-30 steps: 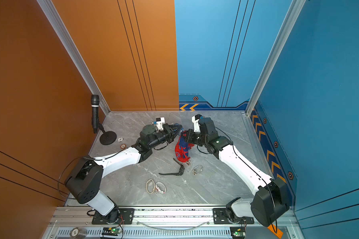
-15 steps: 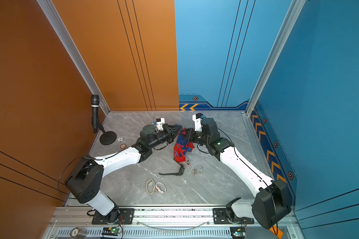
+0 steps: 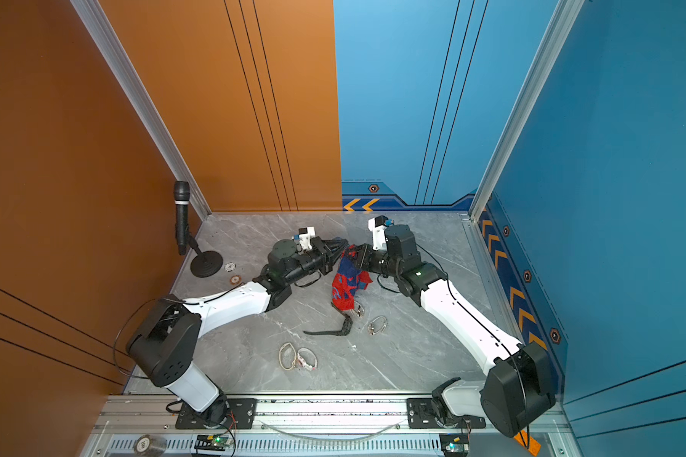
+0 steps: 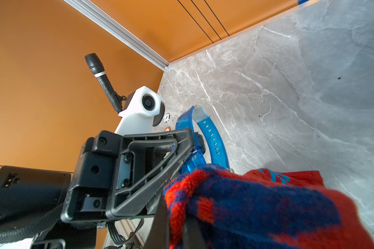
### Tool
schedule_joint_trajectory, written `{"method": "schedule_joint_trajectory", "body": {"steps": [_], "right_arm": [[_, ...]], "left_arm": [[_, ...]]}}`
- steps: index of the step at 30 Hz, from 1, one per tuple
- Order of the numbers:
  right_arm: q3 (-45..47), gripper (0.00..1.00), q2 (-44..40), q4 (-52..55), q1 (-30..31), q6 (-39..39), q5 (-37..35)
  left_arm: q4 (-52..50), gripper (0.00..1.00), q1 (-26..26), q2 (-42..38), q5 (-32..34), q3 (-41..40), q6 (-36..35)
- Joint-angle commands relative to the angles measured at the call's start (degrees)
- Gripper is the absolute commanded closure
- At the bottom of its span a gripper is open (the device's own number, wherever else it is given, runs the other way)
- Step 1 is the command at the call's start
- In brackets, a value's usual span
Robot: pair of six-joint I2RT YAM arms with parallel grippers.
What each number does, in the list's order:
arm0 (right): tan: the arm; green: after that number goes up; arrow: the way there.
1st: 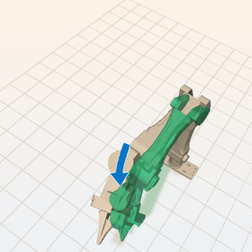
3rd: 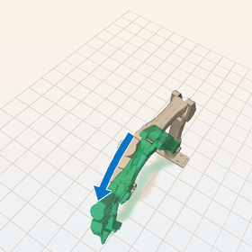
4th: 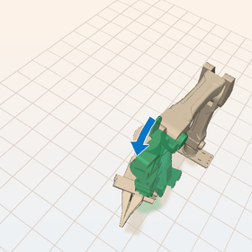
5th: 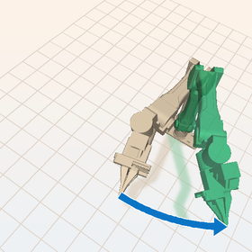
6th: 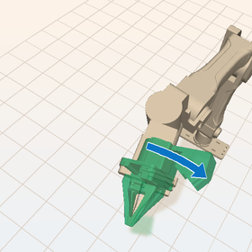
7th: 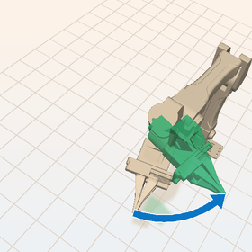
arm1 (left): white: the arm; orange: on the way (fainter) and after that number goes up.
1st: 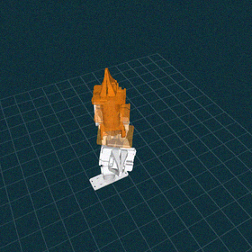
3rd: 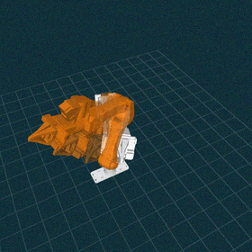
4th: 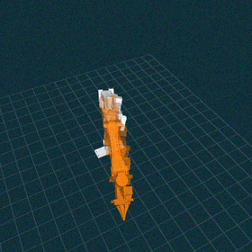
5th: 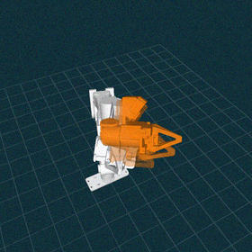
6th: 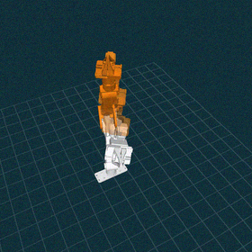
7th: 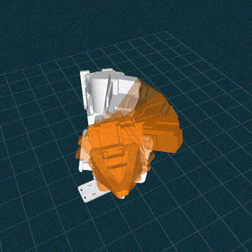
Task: Wipe the watch dial
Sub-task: Wipe the dirt from the watch dial.
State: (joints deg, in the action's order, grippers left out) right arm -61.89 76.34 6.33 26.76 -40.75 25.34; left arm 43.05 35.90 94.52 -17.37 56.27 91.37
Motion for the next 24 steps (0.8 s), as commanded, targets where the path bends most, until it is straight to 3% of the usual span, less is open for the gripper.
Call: {"method": "schedule_joint_trajectory", "body": {"steps": [1,9,18,24], "right_arm": [[2.53,1.00,1.92,-1.93,-0.65,0.75,-1.97],[2.27,1.00,3.76,-0.37,-1.93,1.65,-1.86],[-4.14,1.00,-0.60,3.64,1.13,2.08,-2.79],[-3.59,1.00,-0.28,4.15,1.54,2.71,-4.24]], "left_arm": [[3.16,1.00,0.23,0.04,-3.48,0.60,0.91],[7.69,1.00,-0.36,0.93,-3.29,0.14,3.38],[8.63,1.00,-0.40,1.28,-2.71,-1.33,3.53],[8.64,1.00,-0.26,1.24,-2.65,-0.81,3.88]]}}
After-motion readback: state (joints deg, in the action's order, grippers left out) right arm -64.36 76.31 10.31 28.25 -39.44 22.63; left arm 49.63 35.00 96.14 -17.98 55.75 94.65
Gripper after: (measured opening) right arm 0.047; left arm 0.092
